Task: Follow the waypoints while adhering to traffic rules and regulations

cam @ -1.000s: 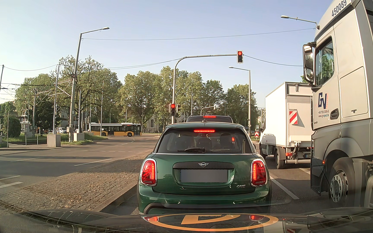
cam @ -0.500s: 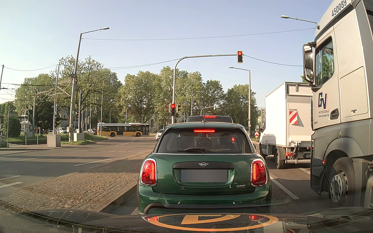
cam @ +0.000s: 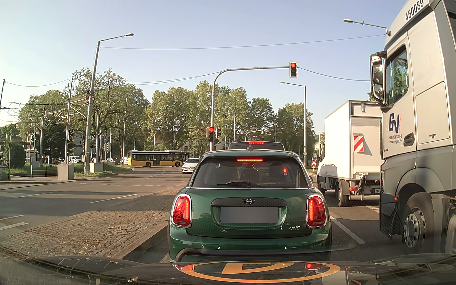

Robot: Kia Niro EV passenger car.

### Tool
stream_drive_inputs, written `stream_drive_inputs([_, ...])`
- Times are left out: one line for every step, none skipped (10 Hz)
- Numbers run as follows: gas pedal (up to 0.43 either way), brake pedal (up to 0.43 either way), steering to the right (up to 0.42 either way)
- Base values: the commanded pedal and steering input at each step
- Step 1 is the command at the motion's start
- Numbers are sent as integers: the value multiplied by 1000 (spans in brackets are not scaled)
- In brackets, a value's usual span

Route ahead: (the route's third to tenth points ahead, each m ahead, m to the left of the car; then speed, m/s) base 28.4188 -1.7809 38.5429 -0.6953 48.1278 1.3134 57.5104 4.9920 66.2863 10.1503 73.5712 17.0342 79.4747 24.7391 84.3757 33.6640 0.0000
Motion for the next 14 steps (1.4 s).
stream_drive_inputs([0, 256, 74])
stream_drive_inputs([0, 256, 74])
stream_drive_inputs([0, 256, 74])
stream_drive_inputs([0, 256, 74])
stream_drive_inputs([0, 256, 74])
stream_drive_inputs([0, 256, 74])
stream_drive_inputs([0, 250, 74])
stream_drive_inputs([0, 256, 74])
stream_drive_inputs([0, 256, 74])
stream_drive_inputs([0, 256, 74])
stream_drive_inputs([0, 256, 74])
stream_drive_inputs([0, 256, 74])
stream_drive_inputs([0, 256, 74])
stream_drive_inputs([0, 256, 74])
